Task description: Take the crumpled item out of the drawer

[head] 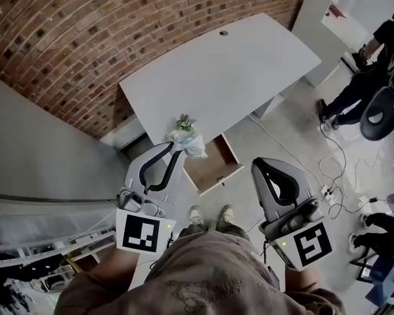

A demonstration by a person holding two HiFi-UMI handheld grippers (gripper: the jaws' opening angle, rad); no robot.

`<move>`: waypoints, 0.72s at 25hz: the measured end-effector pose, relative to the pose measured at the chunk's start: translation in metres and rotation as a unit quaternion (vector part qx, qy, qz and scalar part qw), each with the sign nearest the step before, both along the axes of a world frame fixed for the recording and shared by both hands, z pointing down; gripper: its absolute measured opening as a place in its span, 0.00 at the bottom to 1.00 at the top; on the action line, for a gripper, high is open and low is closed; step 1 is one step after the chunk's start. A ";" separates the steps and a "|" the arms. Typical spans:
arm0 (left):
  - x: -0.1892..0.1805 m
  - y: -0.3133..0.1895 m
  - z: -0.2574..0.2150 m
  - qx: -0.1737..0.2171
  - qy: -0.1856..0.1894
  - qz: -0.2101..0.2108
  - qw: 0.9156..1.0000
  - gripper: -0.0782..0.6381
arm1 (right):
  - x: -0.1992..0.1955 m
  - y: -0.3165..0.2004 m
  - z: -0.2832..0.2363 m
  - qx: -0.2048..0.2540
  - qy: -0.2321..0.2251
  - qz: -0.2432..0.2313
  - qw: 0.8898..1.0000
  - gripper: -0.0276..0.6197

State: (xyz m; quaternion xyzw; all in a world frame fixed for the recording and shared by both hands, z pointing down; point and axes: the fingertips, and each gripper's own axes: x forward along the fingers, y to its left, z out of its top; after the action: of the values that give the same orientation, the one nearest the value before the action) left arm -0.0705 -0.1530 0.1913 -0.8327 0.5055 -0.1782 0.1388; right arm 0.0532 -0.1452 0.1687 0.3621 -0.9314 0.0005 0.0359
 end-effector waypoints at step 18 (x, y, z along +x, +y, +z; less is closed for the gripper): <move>-0.023 0.019 -0.023 0.023 0.077 -0.041 0.996 0.18 | 0.009 0.004 -0.030 -0.009 -0.062 0.006 0.998 0.09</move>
State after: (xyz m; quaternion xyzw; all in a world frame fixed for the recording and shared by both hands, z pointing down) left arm -0.0934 -0.1339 0.1680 -0.8192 0.5523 -0.1074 0.1106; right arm 0.0624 -0.1417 0.1390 0.3664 -0.9298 0.0312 -0.0184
